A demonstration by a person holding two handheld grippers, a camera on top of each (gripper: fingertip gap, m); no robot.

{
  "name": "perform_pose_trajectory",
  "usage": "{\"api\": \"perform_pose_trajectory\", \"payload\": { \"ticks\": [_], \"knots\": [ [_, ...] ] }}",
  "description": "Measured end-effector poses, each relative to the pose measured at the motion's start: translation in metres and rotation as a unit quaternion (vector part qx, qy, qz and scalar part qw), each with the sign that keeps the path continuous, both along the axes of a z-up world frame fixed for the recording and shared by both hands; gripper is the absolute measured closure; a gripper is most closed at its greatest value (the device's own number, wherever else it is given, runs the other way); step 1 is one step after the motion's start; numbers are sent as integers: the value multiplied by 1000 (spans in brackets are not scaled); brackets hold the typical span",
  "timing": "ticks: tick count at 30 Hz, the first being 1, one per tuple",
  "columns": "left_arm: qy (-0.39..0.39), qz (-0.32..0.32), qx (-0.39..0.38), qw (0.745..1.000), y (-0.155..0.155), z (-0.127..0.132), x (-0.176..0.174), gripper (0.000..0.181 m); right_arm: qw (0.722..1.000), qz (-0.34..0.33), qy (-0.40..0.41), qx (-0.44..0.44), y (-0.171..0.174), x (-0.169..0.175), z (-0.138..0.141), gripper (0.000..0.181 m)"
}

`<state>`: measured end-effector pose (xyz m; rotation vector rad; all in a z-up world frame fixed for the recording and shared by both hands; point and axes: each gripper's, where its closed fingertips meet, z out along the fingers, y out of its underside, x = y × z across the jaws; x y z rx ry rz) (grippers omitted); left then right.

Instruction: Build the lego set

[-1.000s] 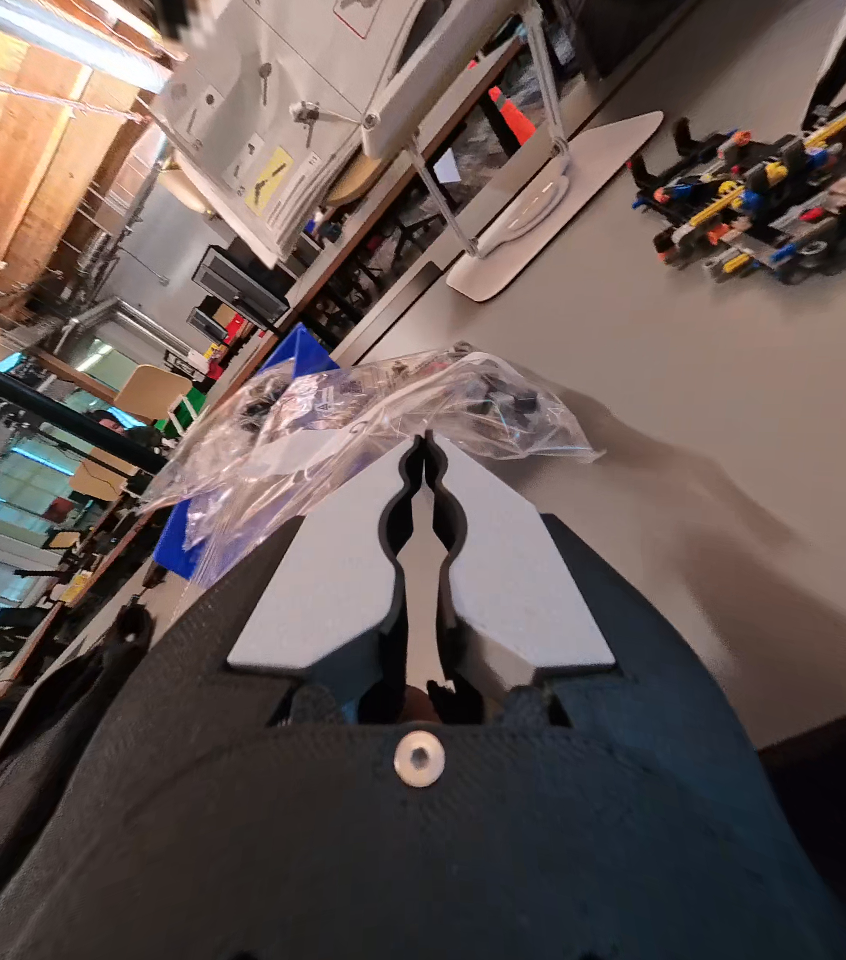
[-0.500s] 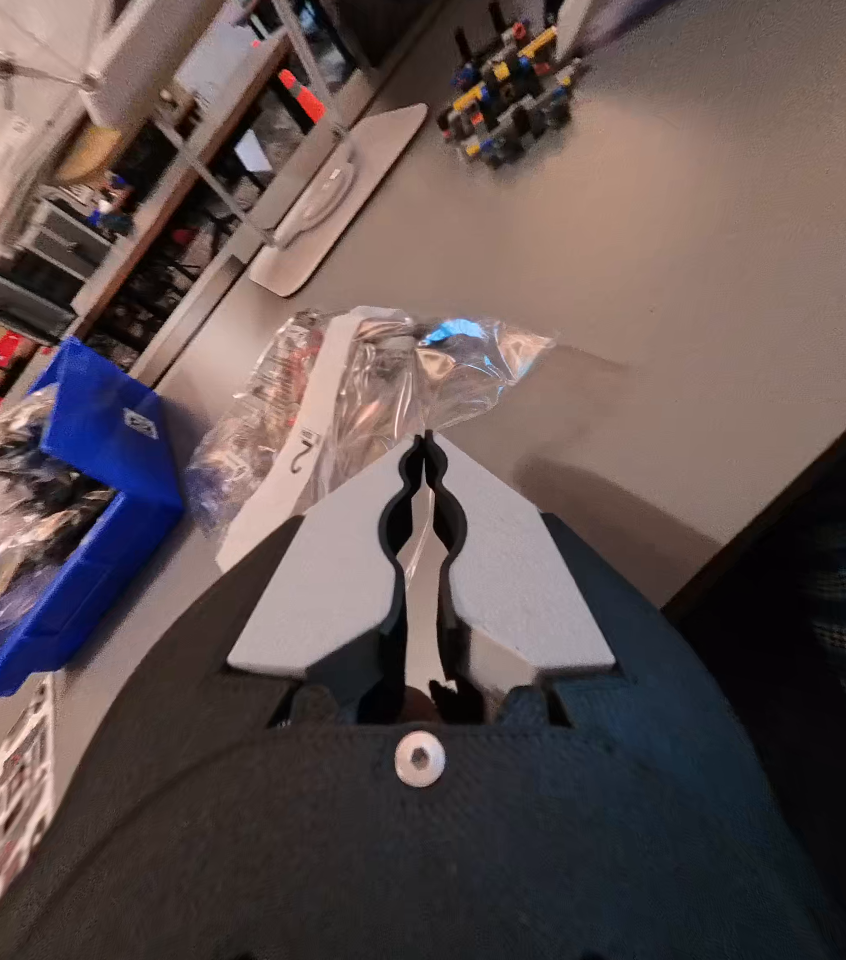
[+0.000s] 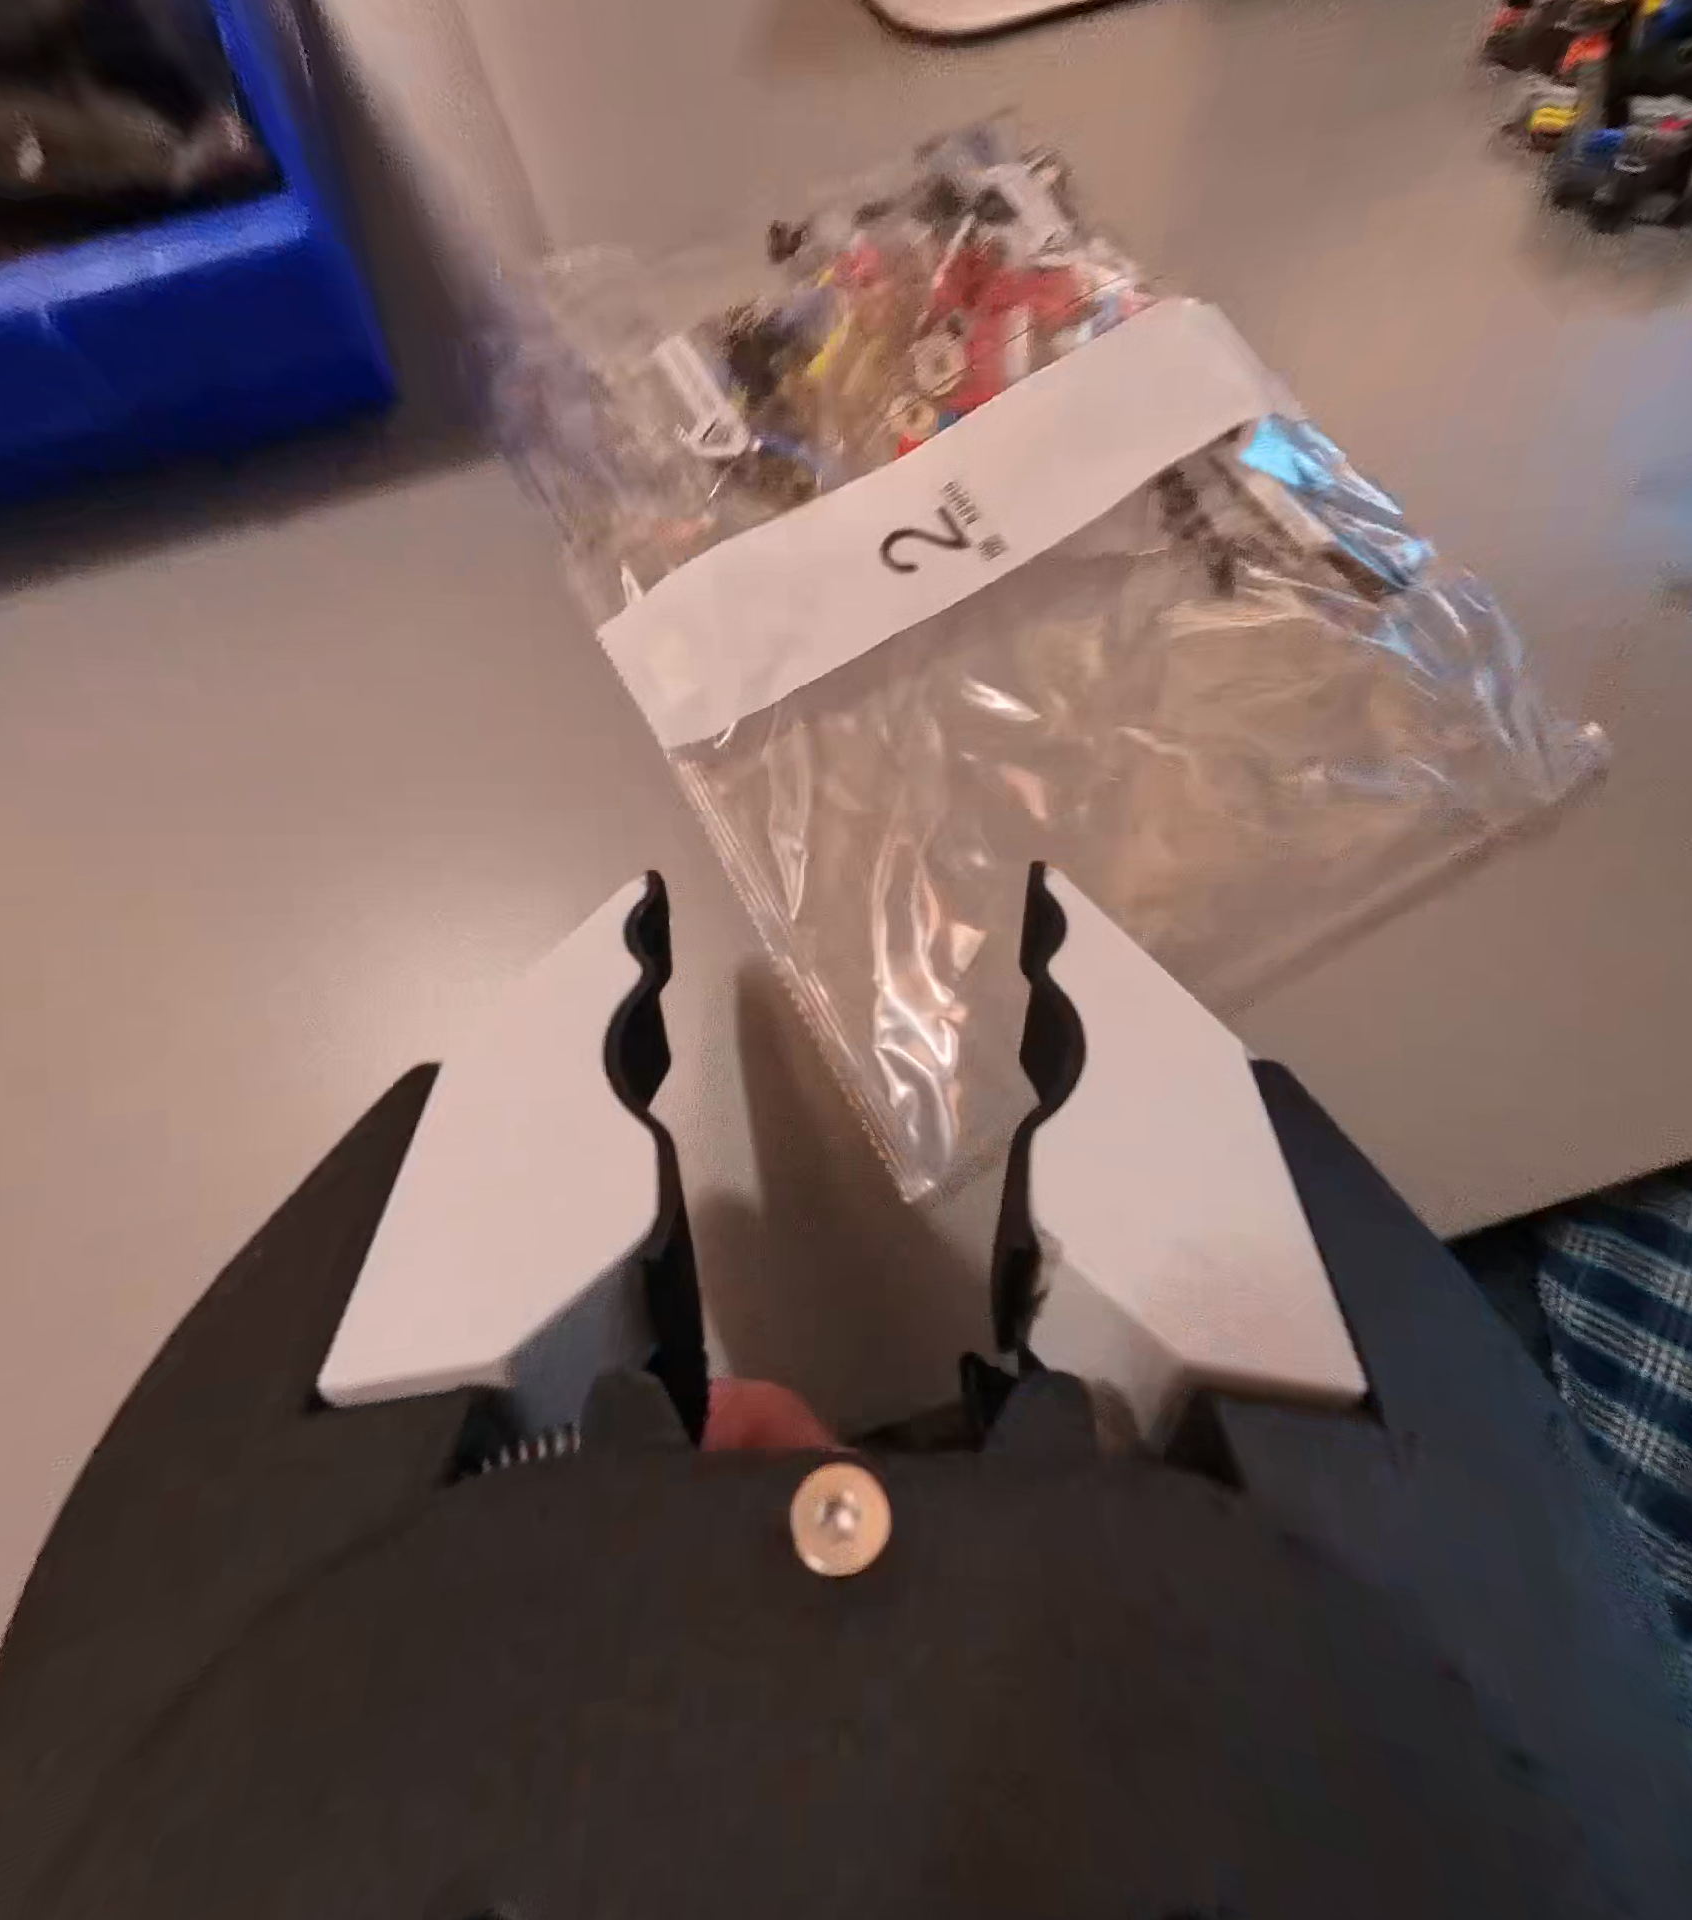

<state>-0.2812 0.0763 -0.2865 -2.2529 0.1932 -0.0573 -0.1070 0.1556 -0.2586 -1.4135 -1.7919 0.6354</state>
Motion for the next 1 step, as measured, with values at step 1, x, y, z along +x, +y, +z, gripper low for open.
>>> {"api": "perform_pose_trajectory", "payload": {
  "ticks": [1],
  "knots": [
    [-23,8,-26,999,2,-8,-2,115,1000,11,-4,1,-5,-13,-7,158]
  ]
}}
